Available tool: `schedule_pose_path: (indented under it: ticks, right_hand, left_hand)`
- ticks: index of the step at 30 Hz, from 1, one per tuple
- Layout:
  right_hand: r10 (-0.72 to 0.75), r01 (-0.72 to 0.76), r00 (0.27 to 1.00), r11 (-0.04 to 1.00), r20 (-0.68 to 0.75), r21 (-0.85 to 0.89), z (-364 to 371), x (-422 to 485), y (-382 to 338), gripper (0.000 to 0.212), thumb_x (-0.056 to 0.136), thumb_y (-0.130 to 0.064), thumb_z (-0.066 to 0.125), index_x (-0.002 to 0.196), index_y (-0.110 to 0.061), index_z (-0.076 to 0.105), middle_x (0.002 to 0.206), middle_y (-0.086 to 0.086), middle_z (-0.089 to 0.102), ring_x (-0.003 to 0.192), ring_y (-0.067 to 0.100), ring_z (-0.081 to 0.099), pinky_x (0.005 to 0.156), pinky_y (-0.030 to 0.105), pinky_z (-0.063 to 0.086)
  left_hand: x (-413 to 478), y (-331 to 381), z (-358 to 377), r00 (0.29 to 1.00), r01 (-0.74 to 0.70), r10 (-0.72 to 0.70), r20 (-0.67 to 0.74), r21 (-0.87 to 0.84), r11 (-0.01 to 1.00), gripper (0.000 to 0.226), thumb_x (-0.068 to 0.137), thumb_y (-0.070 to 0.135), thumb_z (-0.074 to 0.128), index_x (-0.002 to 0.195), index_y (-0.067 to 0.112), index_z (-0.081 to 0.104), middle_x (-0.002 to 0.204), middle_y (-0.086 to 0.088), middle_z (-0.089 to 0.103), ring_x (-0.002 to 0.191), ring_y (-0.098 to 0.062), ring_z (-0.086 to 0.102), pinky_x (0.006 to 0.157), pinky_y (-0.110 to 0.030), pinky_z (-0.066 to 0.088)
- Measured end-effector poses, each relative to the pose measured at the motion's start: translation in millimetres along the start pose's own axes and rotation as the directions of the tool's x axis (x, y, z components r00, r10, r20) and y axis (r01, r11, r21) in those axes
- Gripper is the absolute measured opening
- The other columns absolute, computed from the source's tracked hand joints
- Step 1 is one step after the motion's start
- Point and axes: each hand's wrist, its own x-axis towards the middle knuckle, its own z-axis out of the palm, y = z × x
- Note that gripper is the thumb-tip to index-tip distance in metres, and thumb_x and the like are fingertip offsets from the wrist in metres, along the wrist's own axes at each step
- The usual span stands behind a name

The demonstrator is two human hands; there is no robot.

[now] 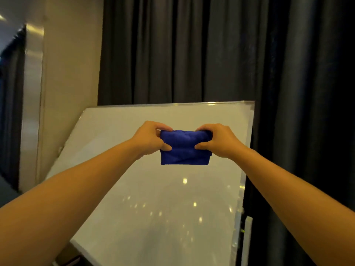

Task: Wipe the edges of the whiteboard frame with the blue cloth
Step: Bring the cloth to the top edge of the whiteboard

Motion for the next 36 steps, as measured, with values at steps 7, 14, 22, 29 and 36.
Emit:
schedule_pose_path:
  ticks: [7, 14, 22, 29, 36]
  right_hand:
    - [0.099, -0.118, 0.993, 0.919, 0.069, 0.376, 21, 112, 10, 0.019, 0.091, -0.031, 0.069, 0.106, -0.02, 0.069, 0.097, 0.0, 0.075, 0.085, 0.015, 0.071, 0.062, 0.025, 0.056]
    - [0.116, 0.028, 0.95, 0.894, -0.292, 0.446, 74, 260, 28, 0.021, 0.097, -0.017, 0.062, 0.116, -0.024, 0.066, 0.117, 0.005, 0.066, 0.099, 0.023, 0.066, 0.076, 0.037, 0.061]
    - [-0.123, 0.045, 0.867, 0.984, -0.483, -0.171, 116, 390, 59, 0.023, 0.097, -0.013, 0.06, 0.115, -0.024, 0.07, 0.107, -0.005, 0.064, 0.095, 0.011, 0.055, 0.071, 0.012, 0.04]
    - [-0.118, -0.157, 0.852, 0.872, -0.511, -0.464, 147, 462, 74, 0.027, 0.102, -0.019, 0.05, 0.125, -0.023, 0.061, 0.115, 0.009, 0.056, 0.095, 0.023, 0.054, 0.078, 0.032, 0.047]
    - [-0.045, -0.304, 0.822, 0.808, -0.567, -0.505, 188, 509, 80, 0.027, 0.102, -0.022, 0.049, 0.127, -0.026, 0.059, 0.115, 0.007, 0.053, 0.1, 0.028, 0.057, 0.085, 0.042, 0.055]
  left_hand:
    - [114, -59, -52, 0.996, -0.07, 0.066, -0.058, -0.066, 0.995, 0.015, 0.089, 0.033, 0.068, 0.1, 0.023, 0.069, 0.092, 0.005, 0.071, 0.086, -0.013, 0.066, 0.063, -0.027, 0.054]
    - [258, -109, -59, 0.987, -0.089, 0.02, -0.162, -0.427, 0.9, 0.028, 0.099, 0.033, 0.052, 0.116, 0.012, 0.059, 0.108, -0.008, 0.063, 0.095, -0.024, 0.064, 0.069, -0.037, 0.061]
    - [409, -179, -87, 0.925, -0.242, 0.243, -0.293, 0.041, 0.969, 0.023, 0.095, 0.039, 0.058, 0.087, 0.018, 0.062, 0.078, -0.001, 0.065, 0.074, -0.015, 0.061, 0.059, -0.024, 0.044]
    - [504, -220, -88, 0.934, -0.281, 0.306, -0.187, 0.145, 0.949, 0.03, 0.098, 0.045, 0.049, 0.089, 0.017, 0.056, 0.08, -0.002, 0.06, 0.077, -0.021, 0.06, 0.071, -0.036, 0.049]
    - [563, -265, -103, 0.903, -0.397, 0.416, -0.105, 0.161, 0.904, 0.03, 0.097, 0.047, 0.049, 0.09, 0.019, 0.054, 0.089, -0.005, 0.061, 0.083, -0.023, 0.059, 0.072, -0.038, 0.048]
